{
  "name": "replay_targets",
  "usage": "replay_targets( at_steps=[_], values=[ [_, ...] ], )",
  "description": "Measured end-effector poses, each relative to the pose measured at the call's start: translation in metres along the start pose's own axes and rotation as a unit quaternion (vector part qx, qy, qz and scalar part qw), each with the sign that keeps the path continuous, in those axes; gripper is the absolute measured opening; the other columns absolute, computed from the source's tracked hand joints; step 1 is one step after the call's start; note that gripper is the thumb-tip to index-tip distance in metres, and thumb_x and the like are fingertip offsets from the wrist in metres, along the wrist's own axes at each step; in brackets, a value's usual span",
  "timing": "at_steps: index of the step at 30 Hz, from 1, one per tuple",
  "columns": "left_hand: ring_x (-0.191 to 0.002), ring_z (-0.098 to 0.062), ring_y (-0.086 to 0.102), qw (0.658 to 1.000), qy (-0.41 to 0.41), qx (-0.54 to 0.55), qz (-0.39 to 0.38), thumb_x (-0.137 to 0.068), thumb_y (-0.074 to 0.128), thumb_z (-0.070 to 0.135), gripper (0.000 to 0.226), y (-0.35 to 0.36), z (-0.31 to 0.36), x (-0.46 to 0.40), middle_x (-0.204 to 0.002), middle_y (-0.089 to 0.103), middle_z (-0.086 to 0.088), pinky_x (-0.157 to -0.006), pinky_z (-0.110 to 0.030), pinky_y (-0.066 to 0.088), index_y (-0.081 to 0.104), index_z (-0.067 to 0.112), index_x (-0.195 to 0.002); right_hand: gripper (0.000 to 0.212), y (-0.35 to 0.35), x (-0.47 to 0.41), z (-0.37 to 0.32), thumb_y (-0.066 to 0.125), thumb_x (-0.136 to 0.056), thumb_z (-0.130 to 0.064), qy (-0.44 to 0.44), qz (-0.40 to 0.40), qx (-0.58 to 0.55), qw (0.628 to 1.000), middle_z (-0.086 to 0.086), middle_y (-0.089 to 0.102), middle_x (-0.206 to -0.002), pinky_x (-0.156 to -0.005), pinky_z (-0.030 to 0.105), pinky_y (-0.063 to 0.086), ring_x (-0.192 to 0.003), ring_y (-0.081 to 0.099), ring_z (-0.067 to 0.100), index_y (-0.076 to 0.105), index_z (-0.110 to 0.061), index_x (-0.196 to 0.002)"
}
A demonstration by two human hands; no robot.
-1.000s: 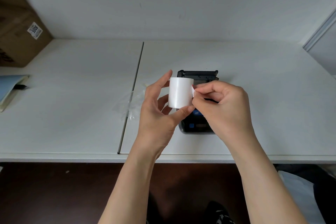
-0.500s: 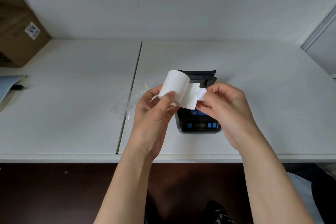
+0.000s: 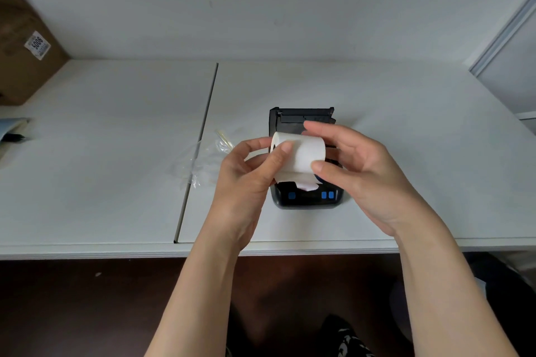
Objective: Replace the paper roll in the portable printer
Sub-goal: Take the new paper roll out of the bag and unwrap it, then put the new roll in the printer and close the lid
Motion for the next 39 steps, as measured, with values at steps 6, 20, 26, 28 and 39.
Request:
replay_targets(
  at_steps=[6,20,26,28,39],
  values=[
    [-0.100,-0.030,0.067,0.998,-0.016,-0.049,-0.019,-0.071,0.078,0.012,0.044,0.004,-0.009,-0.006,-0.109,0.069,-0.018,-0.093,-0.036,0.052,0.065,0.007,-0.114,0.037,-0.017,-0.002,0.010,0.062,-0.090,-0.010,0.020,0.060,0.024,0.998,-0.009,0.068,-0.116,-0.094,0.038,0.054,-0.093,0.069,0.010,0.065,-0.039,-0.114],
    [-0.078,-0.021,0.070,0.985,0.003,-0.166,0.037,-0.083,0.065,0.001,0.023,0.011,-0.011,-0.028,-0.086,0.073,-0.006,-0.076,-0.032,0.059,0.071,0.022,-0.091,0.040,-0.044,-0.021,0.023,0.070,-0.083,-0.016,0.061,0.127,0.103,0.985,-0.013,0.065,-0.109,-0.073,0.012,0.047,-0.086,0.070,0.004,0.063,-0.034,-0.119],
    [-0.056,-0.007,0.065,0.944,0.063,-0.303,0.115,-0.081,0.070,0.014,0.005,-0.001,0.001,-0.029,-0.072,0.069,0.000,-0.054,-0.014,0.051,0.066,0.014,-0.083,0.041,-0.037,-0.040,0.021,0.066,-0.086,-0.009,0.041,0.090,0.190,0.977,-0.010,0.066,-0.097,-0.069,0.000,0.045,-0.089,0.066,0.004,0.062,-0.031,-0.119],
    [-0.060,-0.007,0.062,0.926,0.082,-0.351,0.109,-0.081,0.070,0.015,0.003,0.003,0.004,-0.029,-0.069,0.067,0.004,-0.052,-0.008,0.047,0.068,0.016,-0.079,0.040,-0.037,-0.042,0.025,0.066,-0.085,-0.008,0.039,0.091,0.202,0.974,-0.007,0.066,-0.100,-0.074,0.002,0.046,-0.092,0.066,0.002,0.062,-0.031,-0.118],
    [-0.057,0.009,0.055,0.921,0.057,-0.385,0.019,-0.082,0.062,0.003,0.022,0.009,-0.002,-0.031,-0.078,0.070,0.010,-0.055,-0.001,0.042,0.074,0.016,-0.095,0.040,-0.038,-0.049,0.049,0.067,-0.086,-0.027,0.091,0.063,0.344,0.933,0.002,0.047,-0.121,-0.105,0.031,0.036,-0.120,0.048,0.023,0.059,-0.045,-0.120]
  ],
)
Point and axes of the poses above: each hand's wrist, its own x-axis away from the middle knuckle, its own y-axis out of the palm, z = x × y, the point moved 10 cm from there along -x, towards the middle knuckle
